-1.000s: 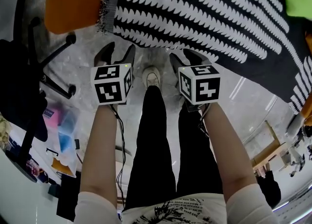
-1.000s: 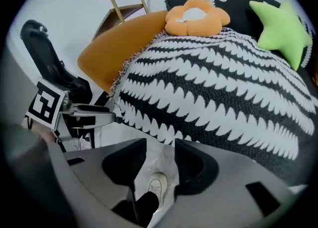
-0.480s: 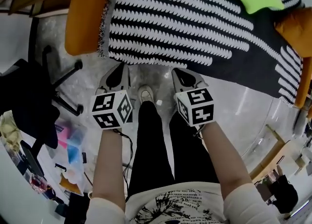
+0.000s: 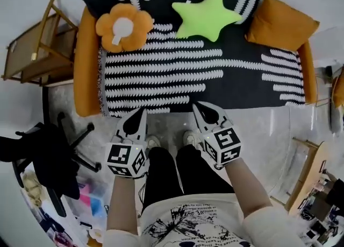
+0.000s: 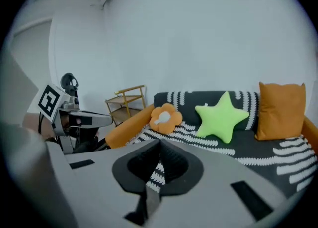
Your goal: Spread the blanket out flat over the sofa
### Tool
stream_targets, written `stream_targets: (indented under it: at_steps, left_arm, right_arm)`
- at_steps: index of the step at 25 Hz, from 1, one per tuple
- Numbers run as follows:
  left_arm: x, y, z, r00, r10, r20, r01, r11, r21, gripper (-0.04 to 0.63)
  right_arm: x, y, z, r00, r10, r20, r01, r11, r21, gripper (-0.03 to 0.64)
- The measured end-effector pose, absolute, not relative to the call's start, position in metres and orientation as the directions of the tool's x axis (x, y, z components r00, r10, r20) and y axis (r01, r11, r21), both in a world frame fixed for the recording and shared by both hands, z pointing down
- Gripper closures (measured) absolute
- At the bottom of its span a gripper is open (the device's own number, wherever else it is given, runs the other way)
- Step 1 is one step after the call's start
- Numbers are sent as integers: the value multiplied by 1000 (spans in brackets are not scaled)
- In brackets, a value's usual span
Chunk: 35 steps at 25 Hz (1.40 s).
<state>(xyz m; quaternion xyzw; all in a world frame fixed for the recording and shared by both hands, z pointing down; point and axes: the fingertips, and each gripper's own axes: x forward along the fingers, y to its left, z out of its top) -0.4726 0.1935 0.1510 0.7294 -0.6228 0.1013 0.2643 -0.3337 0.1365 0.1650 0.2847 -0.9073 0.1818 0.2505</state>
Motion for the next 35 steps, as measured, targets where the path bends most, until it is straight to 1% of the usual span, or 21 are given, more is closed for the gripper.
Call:
stream_targets:
  at_steps: [5,10,17,21,24,29,35]
  left_arm:
    - [-420,165,49,239,-891,385,-966,-179,185,581]
    - [-373,148,-50,277,-920,277,-961,-260,99,581]
    - [-334,164,-153,288,-946,147,-957,-289,18,581]
    - [-322,172,-181,296,-948,114,-954,-300,-24,581]
    - [-320,175,-193,288,-951,114,-954,-295,-47,581]
    - [-322,182,-192,281,-950,133,-957,-288,-39,581]
    - [-308,180,-189,308,-941,141,-946,-318,-59,581]
  right_arm:
    - [-278,118,74,-723,-508,468,-619,778,-112,601]
    - [-234,106,-16,-736,-579,350,-629,776,-39,601]
    - [-180,109,-113,-729,-652,207,-665,747,14,601]
    - [-156,109,-147,-720,-680,140,-683,730,33,603]
    - [-144,109,-162,-708,-699,104,-699,714,39,603]
    - [-134,111,-163,-677,-727,117,-726,685,61,603]
    - [-128,112,-161,-685,-722,100,-723,690,33,604]
